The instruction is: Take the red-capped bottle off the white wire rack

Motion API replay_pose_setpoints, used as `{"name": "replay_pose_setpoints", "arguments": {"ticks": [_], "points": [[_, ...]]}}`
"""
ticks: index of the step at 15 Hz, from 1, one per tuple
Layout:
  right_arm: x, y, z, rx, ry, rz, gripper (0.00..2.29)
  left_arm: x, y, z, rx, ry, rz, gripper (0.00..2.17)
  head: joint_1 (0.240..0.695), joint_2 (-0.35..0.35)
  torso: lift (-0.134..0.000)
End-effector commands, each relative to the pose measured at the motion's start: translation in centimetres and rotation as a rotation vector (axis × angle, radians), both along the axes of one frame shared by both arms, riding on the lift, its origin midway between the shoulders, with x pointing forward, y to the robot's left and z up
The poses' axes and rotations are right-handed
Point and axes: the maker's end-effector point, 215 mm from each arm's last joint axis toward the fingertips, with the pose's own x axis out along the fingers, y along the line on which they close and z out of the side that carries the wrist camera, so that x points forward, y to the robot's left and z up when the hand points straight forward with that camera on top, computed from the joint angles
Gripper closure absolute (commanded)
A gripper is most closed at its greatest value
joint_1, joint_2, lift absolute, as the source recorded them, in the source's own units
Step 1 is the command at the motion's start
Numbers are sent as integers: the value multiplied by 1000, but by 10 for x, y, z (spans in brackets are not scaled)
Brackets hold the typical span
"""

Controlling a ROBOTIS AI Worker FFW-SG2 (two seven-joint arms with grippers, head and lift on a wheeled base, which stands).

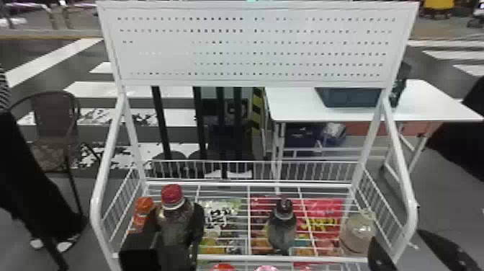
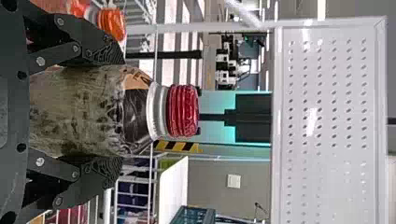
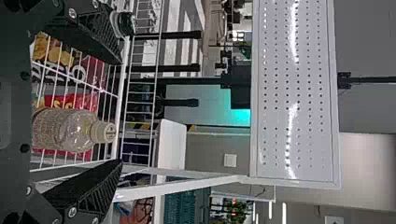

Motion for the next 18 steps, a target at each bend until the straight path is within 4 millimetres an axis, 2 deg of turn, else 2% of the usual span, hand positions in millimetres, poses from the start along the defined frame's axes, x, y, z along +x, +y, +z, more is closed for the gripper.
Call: {"name": "replay_pose_setpoints", "arguments": {"ticks": [1, 5, 6, 12, 18], "points": [[1, 2, 3, 1, -6, 3, 140, -27, 22, 21, 0, -18, 31, 1771, 499, 0, 0], [2, 8, 3, 3, -6, 12, 140, -64, 55, 32, 34, -20, 61, 1771, 499, 0, 0], [1, 8, 2, 3, -5, 12, 140, -71, 72, 34, 44, -27, 81, 1767, 499, 0, 0], [-1, 13, 3, -5, -5, 20, 140, -83, 144, 64, 50, -84, 126, 1760, 499, 0, 0], [-2, 15, 6, -9, -7, 23, 140, -81, 147, 62, 30, -80, 112, 1760, 499, 0, 0]]}}
